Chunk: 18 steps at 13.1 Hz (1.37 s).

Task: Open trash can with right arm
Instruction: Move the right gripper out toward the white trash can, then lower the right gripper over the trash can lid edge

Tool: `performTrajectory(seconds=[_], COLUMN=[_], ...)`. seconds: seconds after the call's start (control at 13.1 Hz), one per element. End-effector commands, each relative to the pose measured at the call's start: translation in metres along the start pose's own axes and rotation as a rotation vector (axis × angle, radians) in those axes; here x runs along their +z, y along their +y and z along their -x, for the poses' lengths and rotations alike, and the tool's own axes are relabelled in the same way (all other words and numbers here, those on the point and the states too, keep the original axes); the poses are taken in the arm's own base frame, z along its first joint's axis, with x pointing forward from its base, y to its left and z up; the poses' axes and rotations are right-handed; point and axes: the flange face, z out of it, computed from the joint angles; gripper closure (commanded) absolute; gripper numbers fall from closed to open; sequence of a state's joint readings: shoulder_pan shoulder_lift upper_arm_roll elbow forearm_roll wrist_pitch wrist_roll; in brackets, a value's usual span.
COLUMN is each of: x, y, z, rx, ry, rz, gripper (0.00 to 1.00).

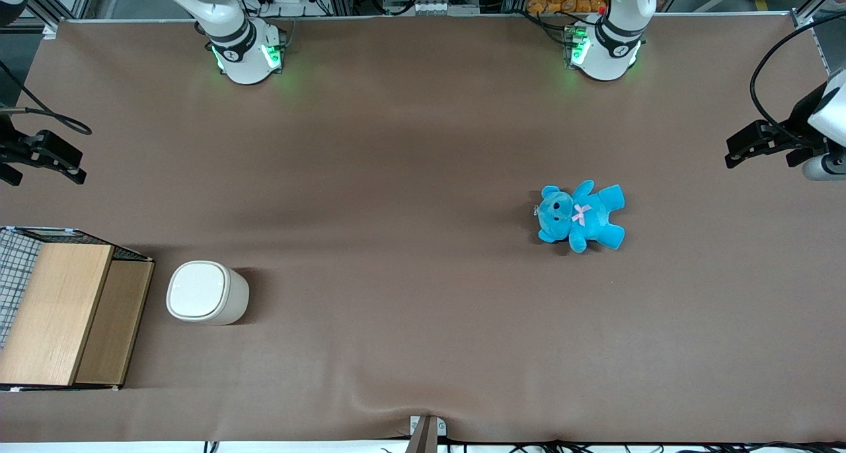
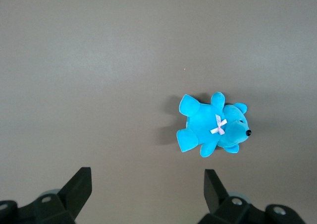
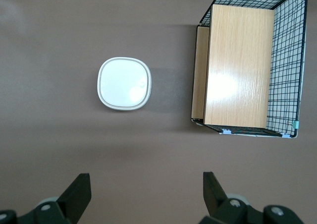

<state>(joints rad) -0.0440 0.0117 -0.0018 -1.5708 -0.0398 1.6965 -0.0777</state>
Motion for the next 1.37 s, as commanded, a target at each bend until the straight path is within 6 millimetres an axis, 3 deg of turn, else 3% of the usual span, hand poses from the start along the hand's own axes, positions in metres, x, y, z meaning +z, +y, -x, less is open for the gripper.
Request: performTrajectory(seconds=[0.0,0.46,0.84,1.14,1.22,1.29], x=[-0.002,0.009,0.082,0.14,0.158,0.171], y=[0.003,-0.002,-0.006,-0.007,-0.009,-0.013], z=[0.0,-0.003,-0.032,-0.07,-0.078,-0.082], rx=[0.0,-0.011,-0.012,-0.005,-0.009,-0.01], ry=[-0.002,-0.023,-0.11,-0.105,-0.123,-0.131], rz=[-0.001,-0.002,-0.037,-0.059,-0.061,-0.062], gripper=[0.0,0.0,0.0,0.0,0.12,0.39])
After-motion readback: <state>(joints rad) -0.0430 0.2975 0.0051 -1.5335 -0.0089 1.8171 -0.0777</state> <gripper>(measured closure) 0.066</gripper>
